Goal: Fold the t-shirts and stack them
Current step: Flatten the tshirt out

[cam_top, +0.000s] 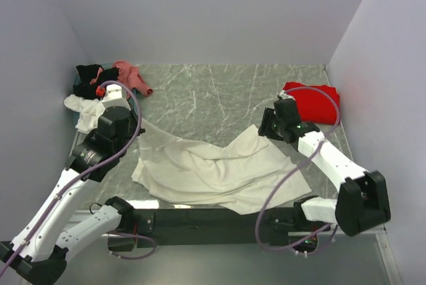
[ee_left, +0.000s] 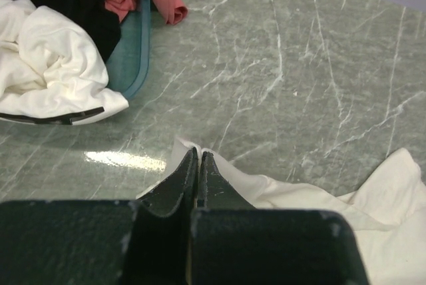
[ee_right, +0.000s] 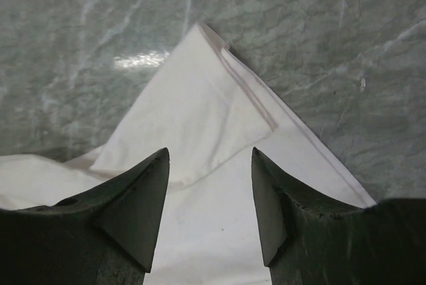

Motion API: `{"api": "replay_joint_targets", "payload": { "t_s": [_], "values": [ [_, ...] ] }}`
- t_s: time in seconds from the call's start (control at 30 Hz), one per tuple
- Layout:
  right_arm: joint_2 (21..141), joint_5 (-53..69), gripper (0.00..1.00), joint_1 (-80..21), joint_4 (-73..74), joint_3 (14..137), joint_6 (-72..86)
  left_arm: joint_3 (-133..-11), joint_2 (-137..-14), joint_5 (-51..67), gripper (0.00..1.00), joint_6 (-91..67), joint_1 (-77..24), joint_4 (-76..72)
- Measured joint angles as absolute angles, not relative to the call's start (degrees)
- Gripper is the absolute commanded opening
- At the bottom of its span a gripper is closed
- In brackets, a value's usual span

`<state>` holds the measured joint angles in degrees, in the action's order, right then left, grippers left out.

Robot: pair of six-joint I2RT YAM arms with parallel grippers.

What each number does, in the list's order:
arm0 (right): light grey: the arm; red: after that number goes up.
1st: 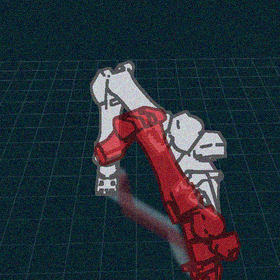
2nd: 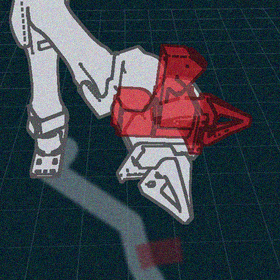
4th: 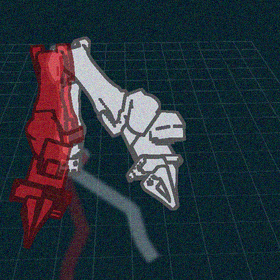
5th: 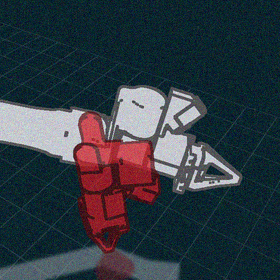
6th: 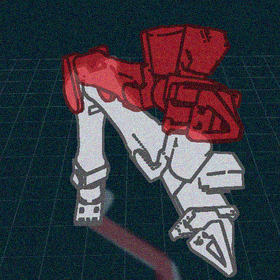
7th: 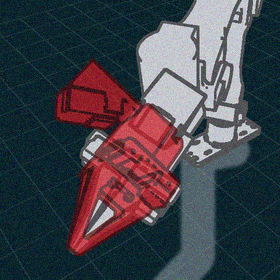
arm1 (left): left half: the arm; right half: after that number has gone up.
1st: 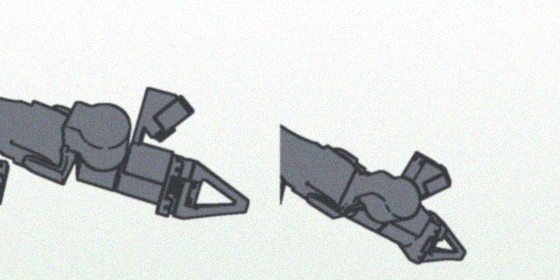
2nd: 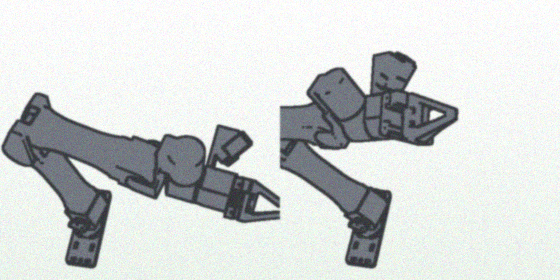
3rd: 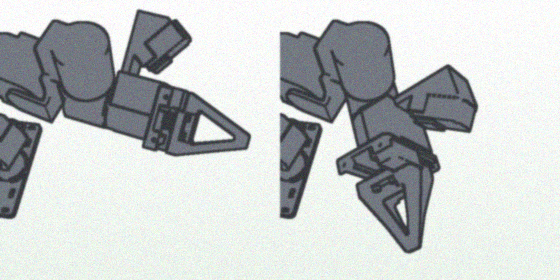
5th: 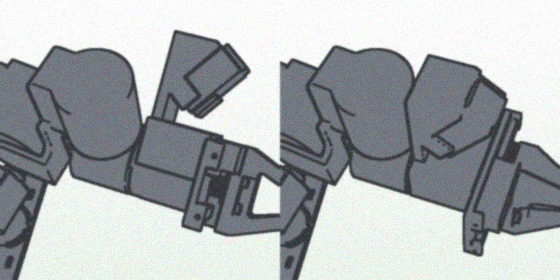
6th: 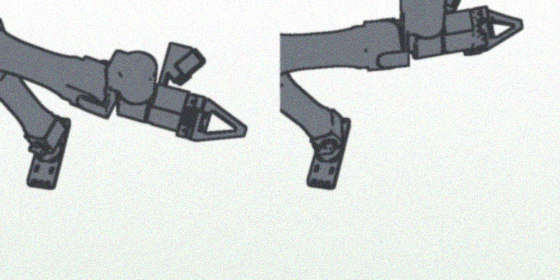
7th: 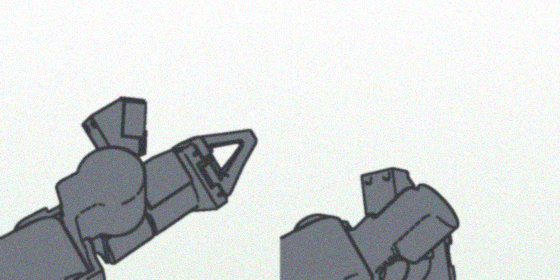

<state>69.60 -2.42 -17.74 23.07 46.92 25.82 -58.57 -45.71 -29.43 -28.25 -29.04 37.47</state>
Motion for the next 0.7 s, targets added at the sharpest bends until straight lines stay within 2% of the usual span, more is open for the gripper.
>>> {"api": "replay_joint_targets", "payload": {
  "t_s": [0.27, 0.7],
  "values": [
    [79.8, -4.0, 0.58, -17.0, 21.5, 46.9, 27.4, -57.3, -45.8, -29.4, 0.01, -28.1, -28.3, 37.0],
    [85.3, -5.2, 0.55, -15.9, 19.7, 46.8, 29.0, -56.5, -46.2, -27.1, 0.01, -27.7, -25.6, 36.0]
  ]
}}
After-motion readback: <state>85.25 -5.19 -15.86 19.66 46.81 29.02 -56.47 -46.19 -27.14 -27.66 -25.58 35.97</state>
